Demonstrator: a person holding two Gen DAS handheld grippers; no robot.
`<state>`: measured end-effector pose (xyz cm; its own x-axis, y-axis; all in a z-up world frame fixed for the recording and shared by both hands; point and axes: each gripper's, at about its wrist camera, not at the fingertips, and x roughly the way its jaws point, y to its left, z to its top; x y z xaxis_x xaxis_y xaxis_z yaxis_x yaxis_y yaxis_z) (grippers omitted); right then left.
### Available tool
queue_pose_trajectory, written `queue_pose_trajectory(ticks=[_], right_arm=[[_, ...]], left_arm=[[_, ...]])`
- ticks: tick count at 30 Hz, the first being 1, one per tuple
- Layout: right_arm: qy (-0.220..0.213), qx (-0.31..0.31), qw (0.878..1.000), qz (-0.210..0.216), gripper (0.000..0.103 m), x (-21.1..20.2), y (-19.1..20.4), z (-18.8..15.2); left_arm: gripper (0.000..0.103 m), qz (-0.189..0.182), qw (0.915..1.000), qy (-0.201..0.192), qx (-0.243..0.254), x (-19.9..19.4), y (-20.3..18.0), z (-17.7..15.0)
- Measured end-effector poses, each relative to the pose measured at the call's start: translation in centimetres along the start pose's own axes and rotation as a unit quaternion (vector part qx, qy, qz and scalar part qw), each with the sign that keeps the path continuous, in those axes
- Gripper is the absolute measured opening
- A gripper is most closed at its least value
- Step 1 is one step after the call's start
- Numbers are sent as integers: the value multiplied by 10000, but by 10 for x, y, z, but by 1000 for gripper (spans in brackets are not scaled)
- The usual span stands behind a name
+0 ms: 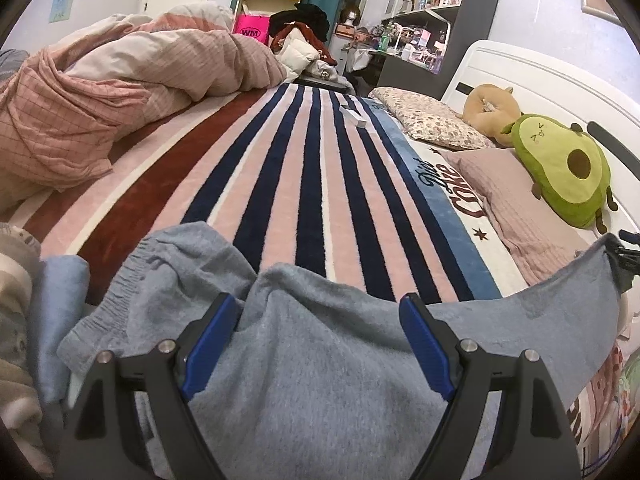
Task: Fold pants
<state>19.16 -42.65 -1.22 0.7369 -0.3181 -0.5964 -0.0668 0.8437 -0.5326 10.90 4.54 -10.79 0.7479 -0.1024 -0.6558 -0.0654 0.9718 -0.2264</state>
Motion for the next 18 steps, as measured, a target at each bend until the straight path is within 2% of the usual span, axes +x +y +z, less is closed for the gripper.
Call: queue_pose_trajectory(ticks=[2, 4, 9, 14, 16, 18], right_arm=[[-38, 303, 9975, 639, 61, -14, -11, -3], [180, 474, 9919, 1163, 67, -26, -18, -9], [4, 315, 9942, 1028, 68, -59, -11, -35], [101, 35, 9922, 1240, 68, -54, 16, -65], [119, -69, 9953, 960, 66, -43, 28, -69], [-70, -180, 9992, 354, 52, -40, 31, -69]], left_arm=[[81, -20, 10000, -11, 26, -1, 0, 0], [81, -7, 10000, -47, 75, -6, -1, 0], [81, -39, 9999, -106, 77, -14, -2, 0], [81, -86, 9999, -91, 69, -18, -7, -2], [81, -116, 9999, -77, 72, -18, -10, -2], [81, -100, 9999, -61, 102, -19, -12, -4]])
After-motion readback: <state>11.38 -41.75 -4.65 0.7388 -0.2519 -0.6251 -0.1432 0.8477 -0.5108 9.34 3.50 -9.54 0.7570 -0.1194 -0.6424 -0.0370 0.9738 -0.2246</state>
